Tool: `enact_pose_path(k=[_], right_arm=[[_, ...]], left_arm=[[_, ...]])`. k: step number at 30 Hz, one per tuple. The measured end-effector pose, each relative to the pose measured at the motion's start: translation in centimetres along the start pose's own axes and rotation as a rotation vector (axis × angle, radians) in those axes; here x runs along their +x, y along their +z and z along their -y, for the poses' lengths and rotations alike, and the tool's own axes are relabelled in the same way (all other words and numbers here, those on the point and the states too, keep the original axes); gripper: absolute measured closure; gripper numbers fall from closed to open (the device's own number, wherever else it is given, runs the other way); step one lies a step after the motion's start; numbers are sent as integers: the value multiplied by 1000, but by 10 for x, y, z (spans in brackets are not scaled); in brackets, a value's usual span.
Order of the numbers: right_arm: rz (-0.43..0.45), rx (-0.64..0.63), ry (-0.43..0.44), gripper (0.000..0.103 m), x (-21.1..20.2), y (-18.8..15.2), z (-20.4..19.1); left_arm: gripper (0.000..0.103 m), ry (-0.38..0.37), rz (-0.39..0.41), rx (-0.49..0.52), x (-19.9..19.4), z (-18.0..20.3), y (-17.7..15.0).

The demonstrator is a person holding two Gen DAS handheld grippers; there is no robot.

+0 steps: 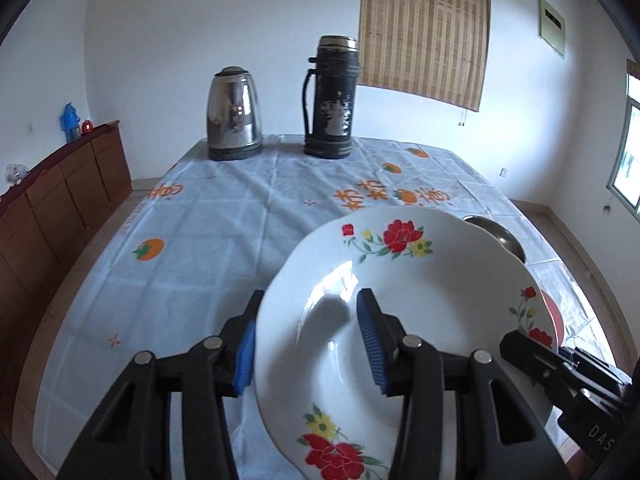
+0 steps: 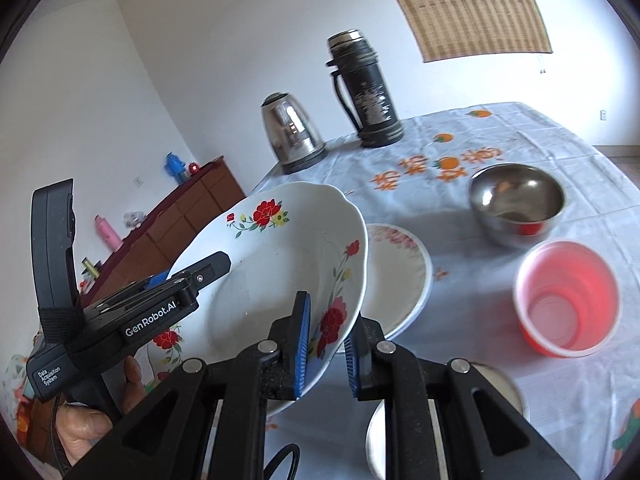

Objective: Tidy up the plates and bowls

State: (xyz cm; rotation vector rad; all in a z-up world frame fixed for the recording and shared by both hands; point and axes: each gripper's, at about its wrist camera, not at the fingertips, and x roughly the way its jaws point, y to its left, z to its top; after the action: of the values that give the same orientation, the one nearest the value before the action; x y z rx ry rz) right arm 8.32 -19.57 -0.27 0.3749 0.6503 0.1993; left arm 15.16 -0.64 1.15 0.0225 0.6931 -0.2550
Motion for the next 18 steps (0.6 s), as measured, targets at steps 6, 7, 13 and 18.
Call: enact_pose_path(k=[6,7,13,18], right_arm=[[19,11,-42,86,-7,13,22],[19,11,-47,86,-7,14,24],[-1,32,-73,86,6,22,44],[-40,42,-87,86,28,22,51]], left_arm=[[59,-28,-5,19,12,24,13],[59,-34,-11,17,15,27,15],[59,-28,-41,23,39,41,20],[59,-19,-90,12,65,39,18]])
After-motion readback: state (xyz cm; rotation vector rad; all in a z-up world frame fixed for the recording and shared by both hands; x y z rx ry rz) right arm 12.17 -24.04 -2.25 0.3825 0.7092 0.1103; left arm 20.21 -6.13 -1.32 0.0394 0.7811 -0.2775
